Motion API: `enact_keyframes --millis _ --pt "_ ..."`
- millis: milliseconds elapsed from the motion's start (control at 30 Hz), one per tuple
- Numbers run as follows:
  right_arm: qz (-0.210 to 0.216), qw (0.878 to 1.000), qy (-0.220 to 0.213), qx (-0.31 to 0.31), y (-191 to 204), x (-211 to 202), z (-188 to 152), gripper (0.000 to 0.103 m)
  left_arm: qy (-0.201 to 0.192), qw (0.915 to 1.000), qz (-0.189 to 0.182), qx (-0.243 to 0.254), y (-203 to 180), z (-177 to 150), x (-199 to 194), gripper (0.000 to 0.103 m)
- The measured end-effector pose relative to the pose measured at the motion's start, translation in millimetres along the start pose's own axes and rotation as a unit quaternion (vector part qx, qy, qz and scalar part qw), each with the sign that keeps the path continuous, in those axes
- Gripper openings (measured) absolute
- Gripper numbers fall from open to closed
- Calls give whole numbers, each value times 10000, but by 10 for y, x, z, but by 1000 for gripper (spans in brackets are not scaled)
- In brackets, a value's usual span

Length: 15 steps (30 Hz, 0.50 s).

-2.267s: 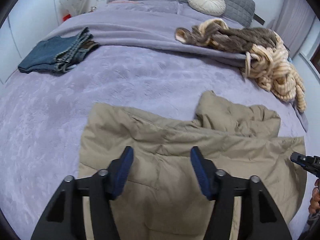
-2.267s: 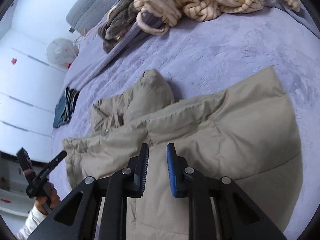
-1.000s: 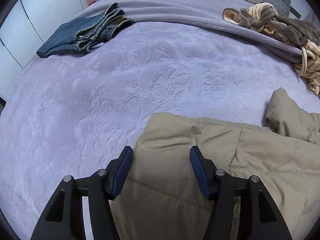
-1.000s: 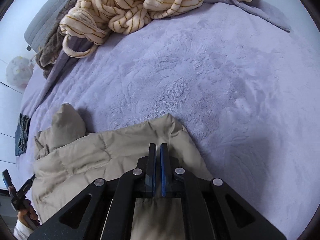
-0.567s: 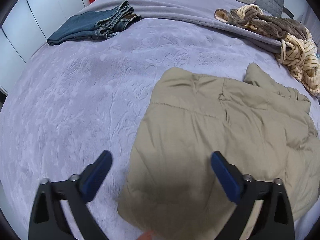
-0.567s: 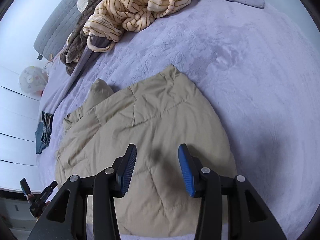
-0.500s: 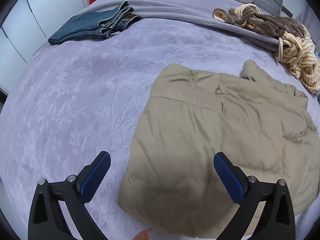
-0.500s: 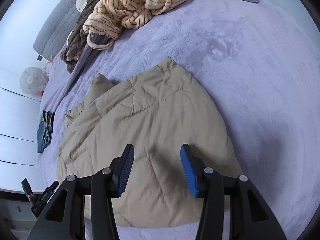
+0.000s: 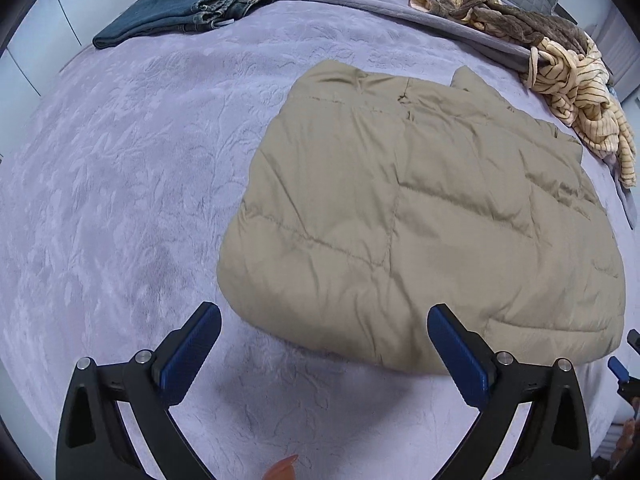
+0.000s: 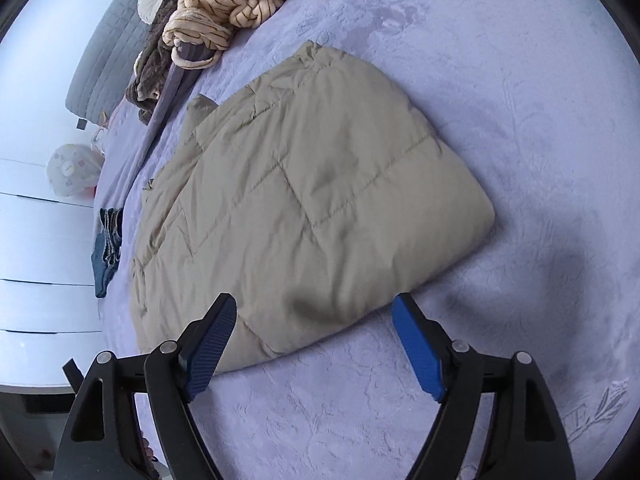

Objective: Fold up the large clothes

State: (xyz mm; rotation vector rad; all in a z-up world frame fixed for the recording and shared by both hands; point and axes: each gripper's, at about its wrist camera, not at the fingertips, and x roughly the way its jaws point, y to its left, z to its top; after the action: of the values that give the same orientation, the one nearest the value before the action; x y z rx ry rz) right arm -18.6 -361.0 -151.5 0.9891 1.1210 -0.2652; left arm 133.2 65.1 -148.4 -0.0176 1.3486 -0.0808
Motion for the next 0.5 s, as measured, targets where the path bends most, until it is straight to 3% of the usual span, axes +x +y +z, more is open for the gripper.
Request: enact_keyframes --millis 133,167,200,500 --pt "70 9998 127 167 -50 77 -107 87 155 9997 -110 -162 33 -118 38 103" --pt "84 9996 147 204 -58 96 -128 92 176 9996 -102 -192 41 -141 47 103" --pt "93 9995 160 237 -65 111 -138 103 185 9996 -56 -201 42 -160 57 103" --pt "200 9988 207 391 -82 266 -165 103 353 9992 -54 -177 41 -196 166 103"
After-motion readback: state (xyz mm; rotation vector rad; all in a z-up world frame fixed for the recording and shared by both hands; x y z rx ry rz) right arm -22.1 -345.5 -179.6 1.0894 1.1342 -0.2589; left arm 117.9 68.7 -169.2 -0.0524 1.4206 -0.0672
